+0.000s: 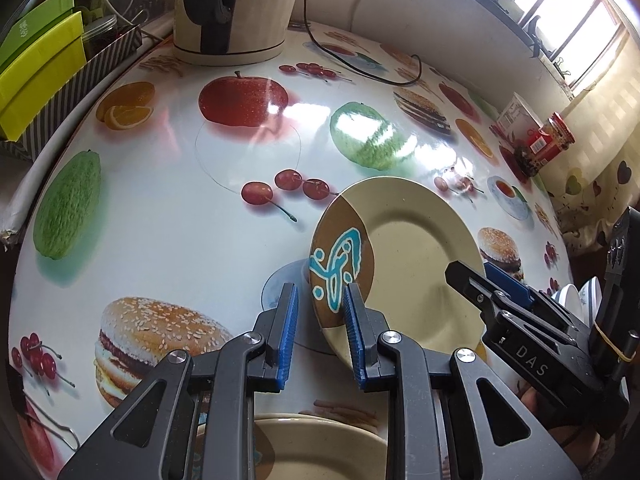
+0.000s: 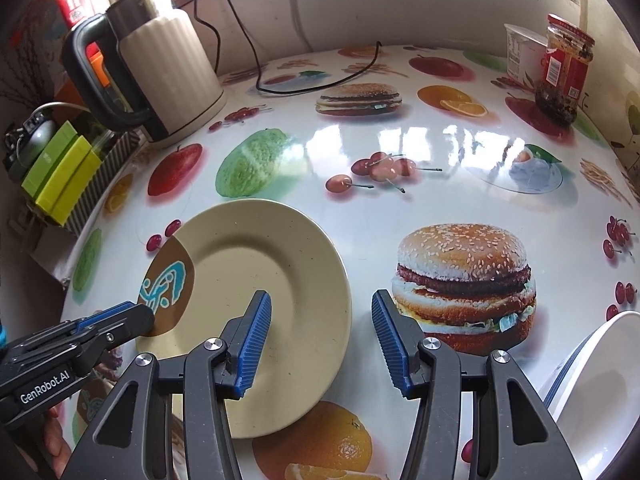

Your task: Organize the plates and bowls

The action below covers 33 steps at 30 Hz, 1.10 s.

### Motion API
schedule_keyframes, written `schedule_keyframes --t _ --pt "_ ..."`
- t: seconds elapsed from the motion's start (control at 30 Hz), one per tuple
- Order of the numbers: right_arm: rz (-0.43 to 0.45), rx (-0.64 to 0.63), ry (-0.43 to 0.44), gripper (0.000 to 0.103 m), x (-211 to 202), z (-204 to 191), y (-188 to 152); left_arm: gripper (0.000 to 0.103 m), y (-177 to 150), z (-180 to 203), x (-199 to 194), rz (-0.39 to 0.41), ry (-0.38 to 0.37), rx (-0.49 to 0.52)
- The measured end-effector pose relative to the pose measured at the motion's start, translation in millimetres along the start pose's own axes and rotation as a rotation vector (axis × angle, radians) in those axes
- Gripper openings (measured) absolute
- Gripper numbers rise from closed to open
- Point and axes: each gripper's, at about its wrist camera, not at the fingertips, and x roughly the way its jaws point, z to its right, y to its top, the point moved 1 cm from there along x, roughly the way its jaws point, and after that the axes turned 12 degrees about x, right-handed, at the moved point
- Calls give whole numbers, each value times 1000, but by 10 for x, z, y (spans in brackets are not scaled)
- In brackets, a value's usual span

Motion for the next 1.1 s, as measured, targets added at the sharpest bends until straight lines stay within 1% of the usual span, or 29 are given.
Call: schedule_keyframes --t 0.2,0.4,0.43,0.57,0.67,0.7,0.73,1.1 --pt "-1 8 9 53 -5 15 6 24 -1 -4 11 3 -1 0" --pt "-7 23 39 52 -7 34 -3 24 -6 -2 31 3 -5 -7" --pt "-8 22 41 51 -9 31 -6 24 -5 3 35 3 -5 -4" --pt "-16 20 48 35 0 23 -9 24 -3 20 36 5 8 1" --pt "-14 22 46 31 8 21 -8 24 -5 17 37 6 12 -1" --pt "-13 23 42 29 9 25 -9 22 -4 21 34 7 13 2" --pt "-12 24 40 28 8 32 -8 20 -1 27 32 9 13 8" --pt "-14 28 45 26 2 52 6 19 -1 24 25 16 32 12"
